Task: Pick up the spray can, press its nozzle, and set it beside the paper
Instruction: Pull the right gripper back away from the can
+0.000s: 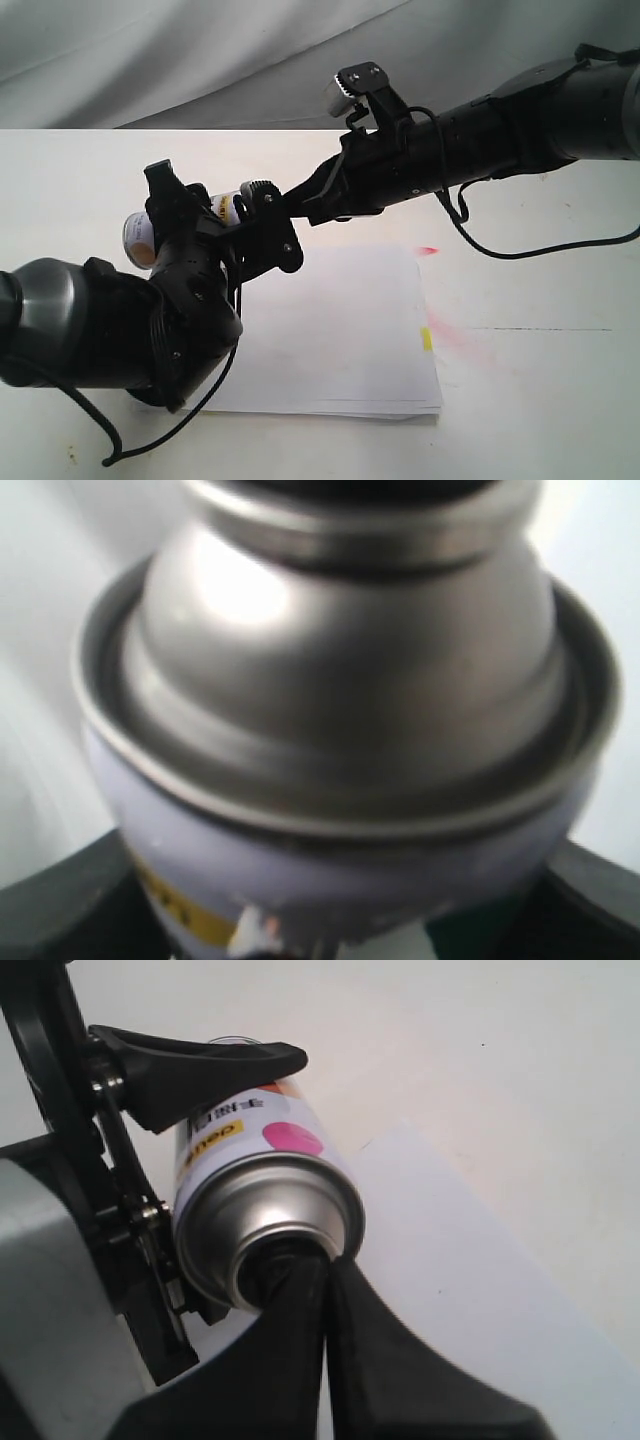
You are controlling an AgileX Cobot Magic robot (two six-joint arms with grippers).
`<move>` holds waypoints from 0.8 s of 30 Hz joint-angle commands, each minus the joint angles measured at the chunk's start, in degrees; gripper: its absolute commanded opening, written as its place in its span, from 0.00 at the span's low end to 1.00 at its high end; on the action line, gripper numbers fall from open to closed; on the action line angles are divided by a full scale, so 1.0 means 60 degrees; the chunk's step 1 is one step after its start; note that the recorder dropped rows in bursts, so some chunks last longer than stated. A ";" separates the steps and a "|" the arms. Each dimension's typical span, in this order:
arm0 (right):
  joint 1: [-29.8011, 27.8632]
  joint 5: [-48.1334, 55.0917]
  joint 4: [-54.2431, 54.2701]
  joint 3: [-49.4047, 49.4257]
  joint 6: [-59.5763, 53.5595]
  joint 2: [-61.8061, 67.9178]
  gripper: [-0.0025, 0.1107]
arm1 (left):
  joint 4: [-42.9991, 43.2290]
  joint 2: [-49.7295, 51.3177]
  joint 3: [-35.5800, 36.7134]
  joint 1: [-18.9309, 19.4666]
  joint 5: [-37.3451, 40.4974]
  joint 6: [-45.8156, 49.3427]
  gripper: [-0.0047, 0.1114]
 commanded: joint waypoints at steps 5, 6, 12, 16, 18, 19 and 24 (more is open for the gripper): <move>-0.0588 0.0552 -0.0401 -0.0052 -0.0052 -0.0816 0.02 | 0.0808 -0.0156 -0.0110 -0.0095 0.0024 -0.0169 0.04; -0.0680 0.0604 -0.0514 -0.0052 0.0013 -0.0913 0.02 | 0.0808 -0.0156 -0.0110 -0.0095 0.0024 -0.0169 0.04; -0.0798 0.0836 -0.0652 -0.0052 0.0083 -0.1057 0.02 | 0.0808 -0.0156 -0.0110 -0.0095 0.0024 -0.0169 0.04; -0.0798 0.0875 -0.0652 -0.0052 0.0125 -0.1057 0.02 | 0.0808 -0.0156 -0.0110 -0.0095 0.0024 -0.0169 0.04; -0.0798 0.0875 -0.0652 -0.0052 0.0125 -0.1057 0.02 | 0.0808 -0.0156 -0.0110 -0.0095 0.0024 -0.0169 0.04; -0.0798 0.0875 -0.0652 -0.0052 0.0125 -0.1057 0.02 | 0.0808 -0.0156 -0.0110 -0.0095 0.0024 -0.0169 0.04; -0.0798 0.0922 -0.0652 -0.0052 0.0222 -0.1074 0.02 | 0.0765 -0.0265 -0.0110 -0.0053 0.0024 -0.0731 0.04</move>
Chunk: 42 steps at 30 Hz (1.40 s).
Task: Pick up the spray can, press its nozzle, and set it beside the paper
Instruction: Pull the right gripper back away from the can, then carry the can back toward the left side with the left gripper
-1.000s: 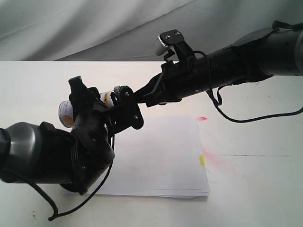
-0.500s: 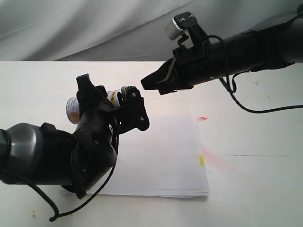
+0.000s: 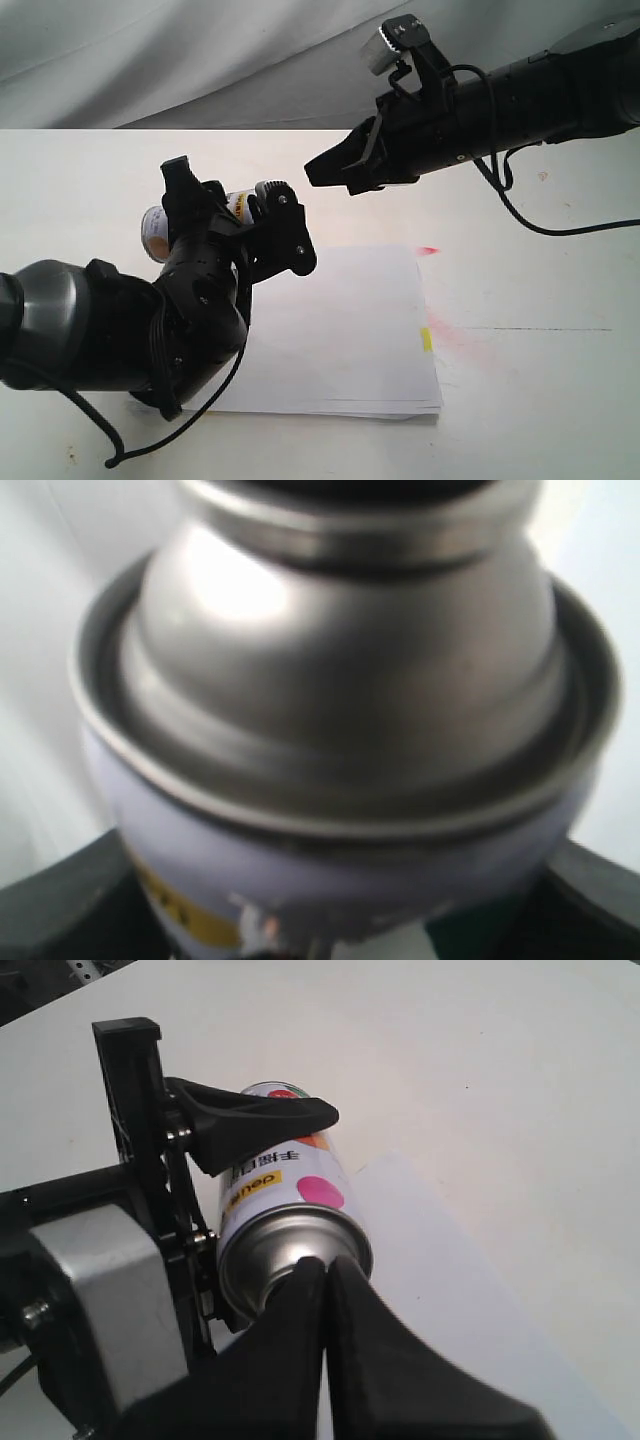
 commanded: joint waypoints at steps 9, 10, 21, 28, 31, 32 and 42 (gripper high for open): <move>-0.0045 0.0138 -0.0058 -0.0052 0.0078 -0.0439 0.02 | -0.1755 -0.1878 -0.0659 0.1903 -0.1643 -0.2025 0.04; -0.0045 0.0138 -0.0058 -0.0052 0.0078 -0.0513 0.02 | -0.1803 -0.2117 -0.0741 0.2215 -0.1915 -0.2168 0.04; -0.0045 0.0296 -0.0069 -0.0052 0.0507 -0.0680 0.02 | -0.1308 -0.4074 -0.1101 0.5157 -0.5288 -0.5048 0.04; -0.0045 0.0730 -0.0284 -0.0052 0.0507 -0.0974 0.02 | 0.0345 -0.4144 -0.1083 0.6304 -0.5924 -0.7740 0.04; -0.0045 0.0672 -0.0532 -0.0052 0.0556 -0.1605 0.02 | 0.0345 -0.4144 -0.0912 0.6546 -0.6007 -0.7740 0.04; -0.0045 0.0658 -0.0692 -0.0052 0.0631 -0.1826 0.02 | 0.0345 -0.4144 -0.0802 0.6599 -0.6070 -0.7716 0.04; -0.0045 0.0451 -0.3678 0.0323 0.3252 -0.5233 0.02 | 0.0345 -0.4144 0.0713 0.6647 -0.6195 -0.8014 0.04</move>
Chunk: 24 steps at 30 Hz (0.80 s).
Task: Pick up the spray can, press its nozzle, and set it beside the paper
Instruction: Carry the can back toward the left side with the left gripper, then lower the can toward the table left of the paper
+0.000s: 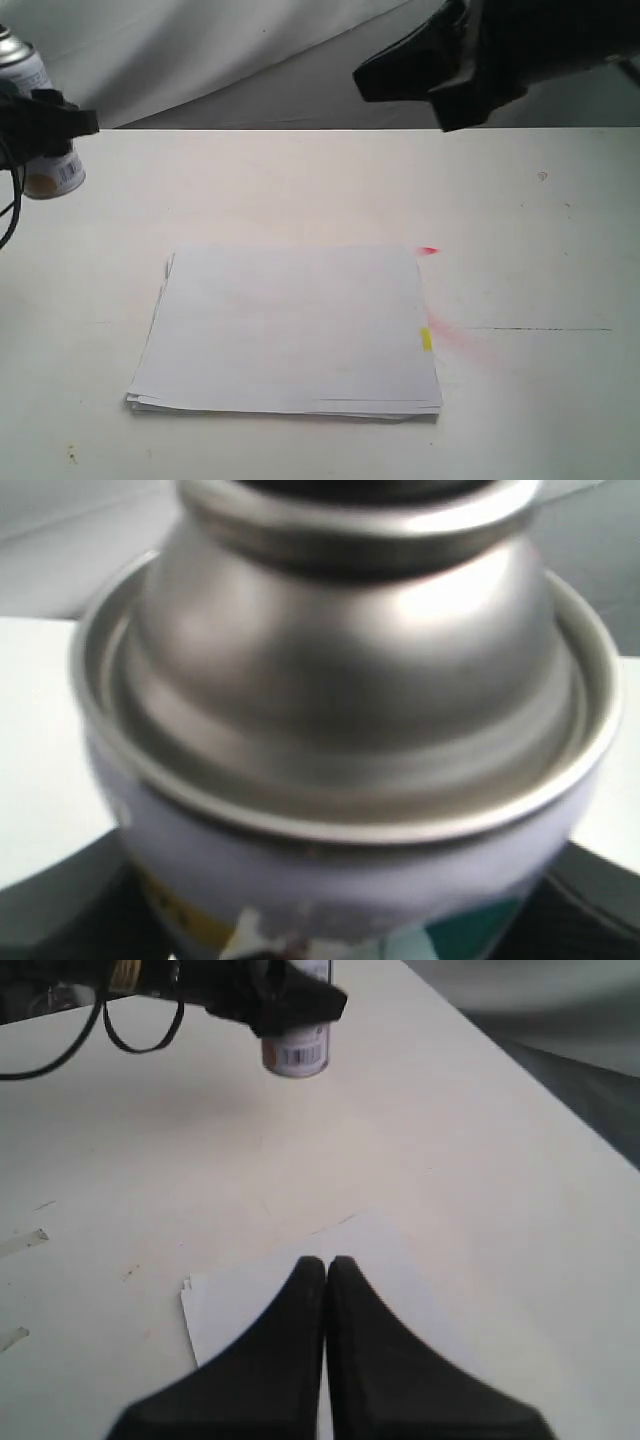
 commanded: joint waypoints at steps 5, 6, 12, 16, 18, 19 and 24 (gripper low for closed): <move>-0.0045 -0.0122 -0.1046 0.1508 0.1620 -0.3062 0.02 | 0.0134 -0.0148 0.0845 0.0026 0.0306 -0.0173 0.04; -0.0045 -0.0191 -0.1046 0.1827 0.1805 -0.3460 0.02 | 0.0134 -0.0148 0.0868 0.0026 0.0305 -0.0173 0.04; -0.0045 -0.0744 -0.1046 0.3785 0.2450 -0.5711 0.02 | 0.0134 -0.0148 0.0930 0.0026 0.0305 -0.0173 0.04; -0.0045 -0.1508 -0.1046 0.5185 0.2731 -0.7273 0.02 | 0.0134 -0.0148 0.0930 0.0026 0.0305 -0.0173 0.04; -0.0045 -0.1998 -0.1046 0.5817 0.2799 -0.7835 0.02 | 0.0134 -0.0148 0.0930 0.0026 0.0305 -0.0173 0.04; -0.0045 -0.2294 -0.1046 0.6163 0.2799 -0.8076 0.02 | 0.0134 -0.0148 0.0930 0.0026 0.0305 -0.0173 0.04; -0.0045 -0.3572 -0.0801 0.7579 0.2799 -0.8563 0.02 | 0.0134 -0.0148 0.0933 0.0026 0.0305 -0.0156 0.04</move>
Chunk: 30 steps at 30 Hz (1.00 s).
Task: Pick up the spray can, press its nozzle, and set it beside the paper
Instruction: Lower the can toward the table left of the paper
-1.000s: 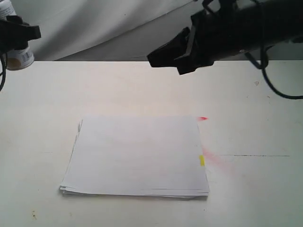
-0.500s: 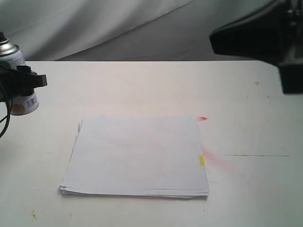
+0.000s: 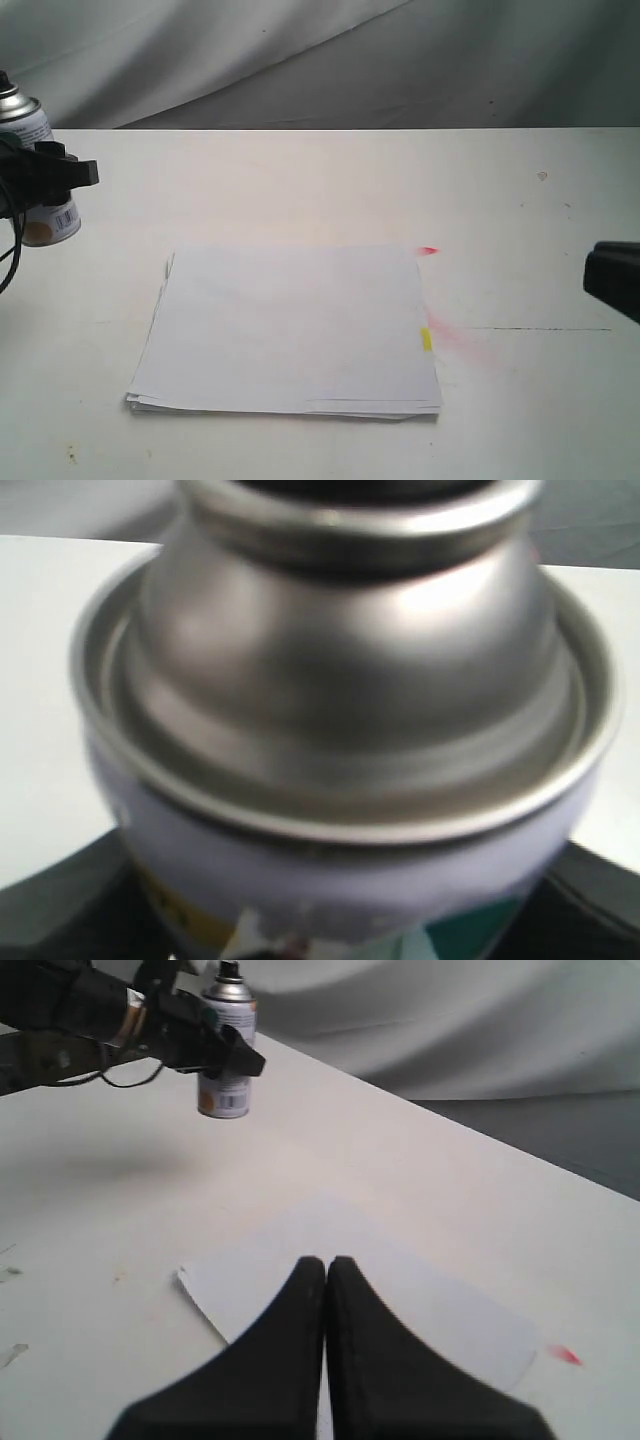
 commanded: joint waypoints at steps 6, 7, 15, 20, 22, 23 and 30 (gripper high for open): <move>-0.0045 -0.0845 0.0200 0.1292 0.0052 -0.0226 0.02 | 0.0095 -0.0148 -0.0007 0.0026 0.0170 0.0000 0.04; -0.0045 -0.0819 0.0200 0.1292 0.0052 -0.0226 0.02 | 0.0095 -0.0148 -0.0007 0.0026 0.0170 0.0000 0.04; -0.0045 -0.0857 0.0200 0.1292 0.0052 -0.0226 0.02 | 0.0095 -0.0148 -0.0007 0.0026 0.0170 0.0000 0.04; -0.0045 -0.0857 0.0200 0.1292 0.0052 -0.0226 0.02 | 0.0095 -0.0464 -0.0007 0.0026 0.0081 0.0000 0.04; -0.0045 -0.0857 0.0200 0.1292 0.0052 -0.0226 0.02 | 0.0095 -0.0813 -0.0007 0.0026 0.0081 0.0016 0.04; -0.0045 -0.0857 0.0200 0.1292 0.0052 -0.0226 0.02 | 0.0095 -0.0943 -0.0007 0.0026 0.0081 0.0016 0.04; -0.0045 -0.0857 0.0200 0.1292 0.0052 -0.0226 0.02 | -0.3396 -0.2517 -0.0702 0.0026 -0.0238 0.4421 0.04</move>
